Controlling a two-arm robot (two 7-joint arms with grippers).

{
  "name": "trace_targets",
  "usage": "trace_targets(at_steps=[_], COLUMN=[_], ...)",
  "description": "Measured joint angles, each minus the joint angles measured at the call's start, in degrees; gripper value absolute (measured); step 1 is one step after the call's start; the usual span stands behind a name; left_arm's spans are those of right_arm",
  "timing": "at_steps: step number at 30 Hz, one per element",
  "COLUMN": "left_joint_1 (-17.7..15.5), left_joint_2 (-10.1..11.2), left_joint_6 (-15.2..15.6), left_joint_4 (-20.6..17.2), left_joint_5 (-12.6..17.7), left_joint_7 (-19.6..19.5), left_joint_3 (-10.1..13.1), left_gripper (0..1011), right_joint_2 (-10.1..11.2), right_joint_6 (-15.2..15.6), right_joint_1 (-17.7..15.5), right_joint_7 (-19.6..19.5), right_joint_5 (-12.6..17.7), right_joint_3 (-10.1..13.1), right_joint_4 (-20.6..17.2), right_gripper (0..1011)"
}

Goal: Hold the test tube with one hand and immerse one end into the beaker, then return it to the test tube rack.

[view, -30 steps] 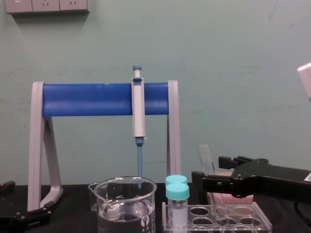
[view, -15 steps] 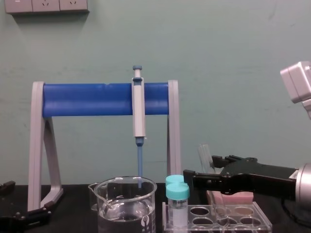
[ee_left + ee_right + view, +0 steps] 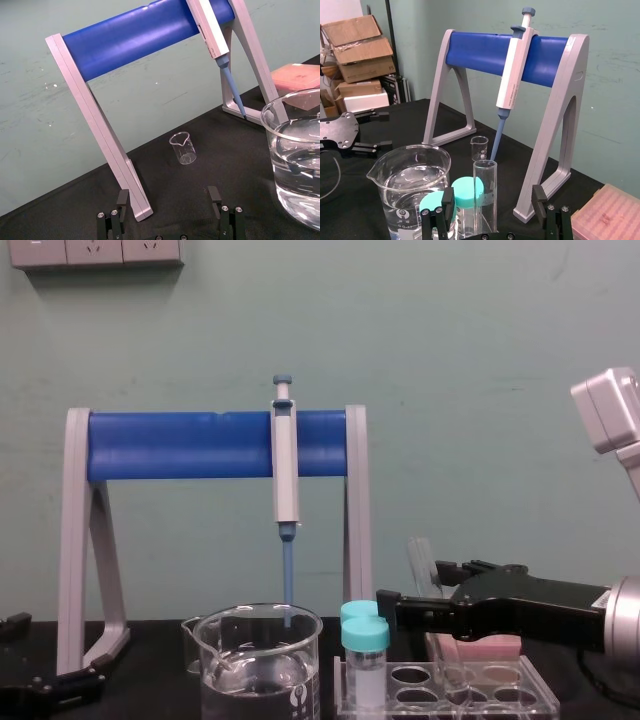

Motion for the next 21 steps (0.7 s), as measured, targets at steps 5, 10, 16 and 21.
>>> trace_targets(at_steps=[5, 10, 16, 21], left_joint_1=[0.0, 0.0, 0.0, 0.0], left_joint_2=[0.0, 0.0, 0.0, 0.0], left_joint_6=[0.0, 0.0, 0.0, 0.0], left_joint_4=[0.0, 0.0, 0.0, 0.0], left_joint_5=[0.0, 0.0, 0.0, 0.0], left_joint_7=[0.0, 0.0, 0.0, 0.0], left_joint_3=[0.0, 0.0, 0.0, 0.0], left_gripper=[1000, 1000, 1000, 1000], right_joint_2=[0.0, 0.0, 0.1, 0.1], right_joint_6=[0.0, 0.0, 0.0, -0.1], right_joint_1=[0.0, 0.0, 0.0, 0.0], right_joint_7=[0.0, 0.0, 0.0, 0.0], right_joint_5=[0.1, 0.1, 0.2, 0.2], right_joint_3=[0.0, 0.1, 0.1, 0.1], right_joint_4=[0.0, 0.0, 0.0, 0.0], right_gripper=[931, 804, 611, 479])
